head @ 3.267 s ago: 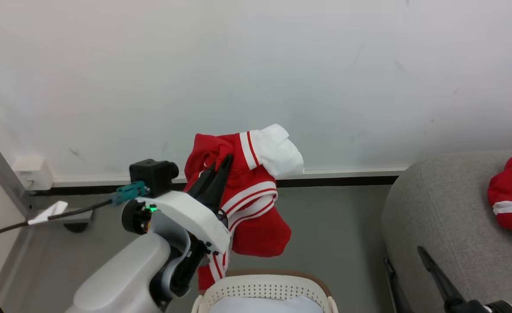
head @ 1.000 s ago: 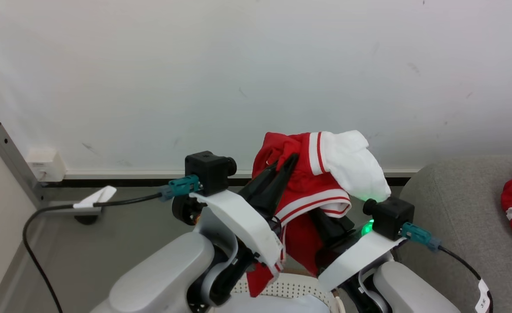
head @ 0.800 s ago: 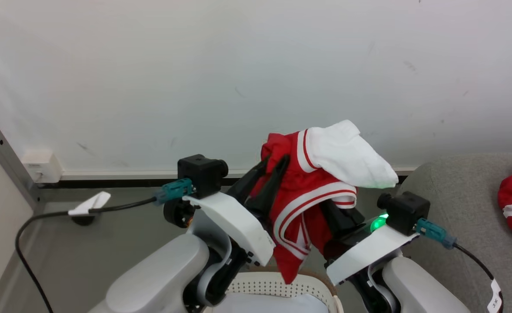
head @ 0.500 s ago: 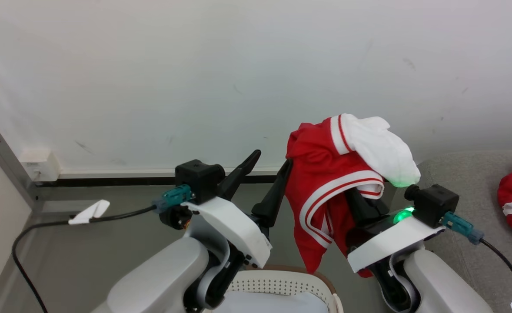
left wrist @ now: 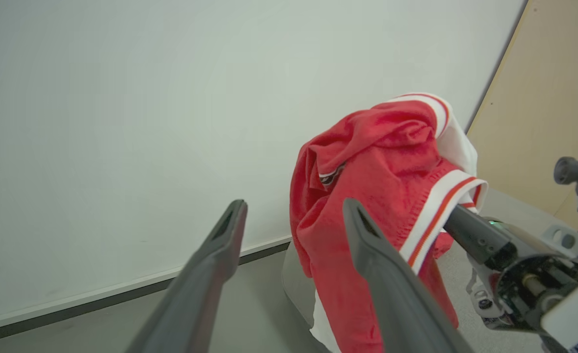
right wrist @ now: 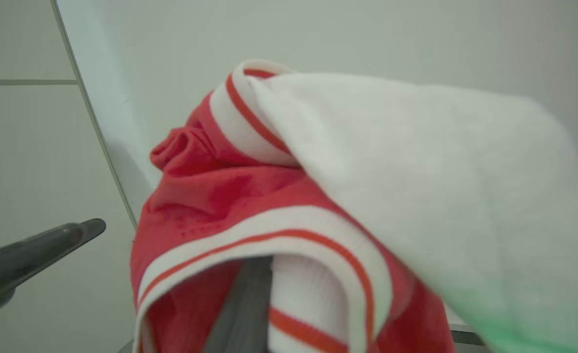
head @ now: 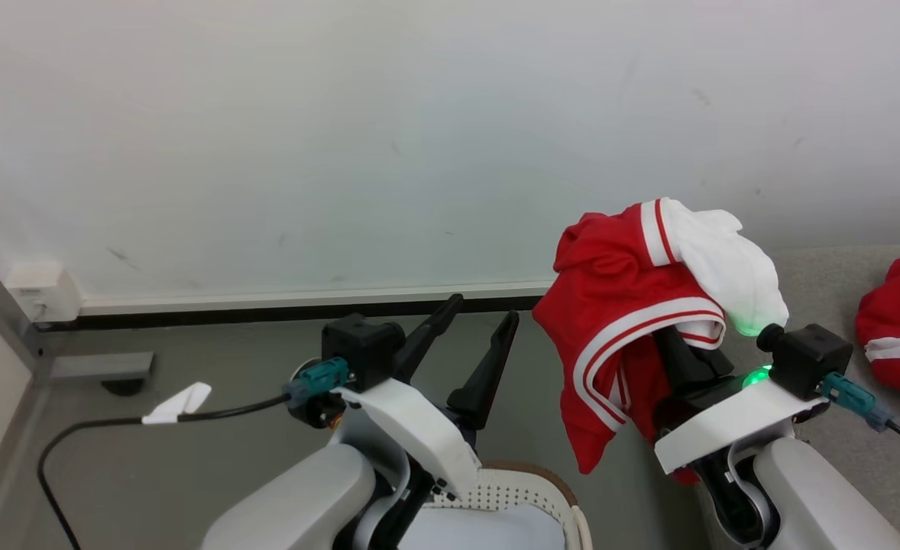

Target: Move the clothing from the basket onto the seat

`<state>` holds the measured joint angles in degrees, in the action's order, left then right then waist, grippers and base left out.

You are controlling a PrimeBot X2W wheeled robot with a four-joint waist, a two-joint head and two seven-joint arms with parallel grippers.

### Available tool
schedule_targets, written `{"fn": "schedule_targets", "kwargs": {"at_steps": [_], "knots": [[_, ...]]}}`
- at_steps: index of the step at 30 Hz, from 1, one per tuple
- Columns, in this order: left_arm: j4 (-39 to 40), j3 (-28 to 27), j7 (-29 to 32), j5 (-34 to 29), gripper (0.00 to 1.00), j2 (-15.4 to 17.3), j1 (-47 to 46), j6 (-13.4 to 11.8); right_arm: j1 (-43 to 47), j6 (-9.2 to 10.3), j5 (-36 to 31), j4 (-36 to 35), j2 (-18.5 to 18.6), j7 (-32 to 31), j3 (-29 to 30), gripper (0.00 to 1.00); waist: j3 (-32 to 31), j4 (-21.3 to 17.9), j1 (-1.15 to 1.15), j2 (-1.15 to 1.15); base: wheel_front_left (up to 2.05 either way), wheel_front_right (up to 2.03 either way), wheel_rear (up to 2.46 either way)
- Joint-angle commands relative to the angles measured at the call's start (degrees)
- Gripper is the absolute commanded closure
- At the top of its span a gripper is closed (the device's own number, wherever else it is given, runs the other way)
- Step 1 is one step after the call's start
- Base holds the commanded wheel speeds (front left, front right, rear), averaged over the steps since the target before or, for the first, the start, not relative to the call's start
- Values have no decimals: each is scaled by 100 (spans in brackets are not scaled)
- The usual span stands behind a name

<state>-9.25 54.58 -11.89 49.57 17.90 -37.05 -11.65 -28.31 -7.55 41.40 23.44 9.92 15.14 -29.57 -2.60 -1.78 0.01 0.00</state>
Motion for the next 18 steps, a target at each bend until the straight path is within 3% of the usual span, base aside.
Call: {"fn": "schedule_targets", "kwargs": {"at_steps": [1,18], "knots": [[-28,8,-42,-65,0,-15,91,1,67,13,-63,18,57,0,33,100,8,-44,-1,0,0,0,0],[-115,67,-156,-109,0,-121,27,147,14,13,-186,8,203,0,161,100,92,-794,-1,0,0,0,0]]}}
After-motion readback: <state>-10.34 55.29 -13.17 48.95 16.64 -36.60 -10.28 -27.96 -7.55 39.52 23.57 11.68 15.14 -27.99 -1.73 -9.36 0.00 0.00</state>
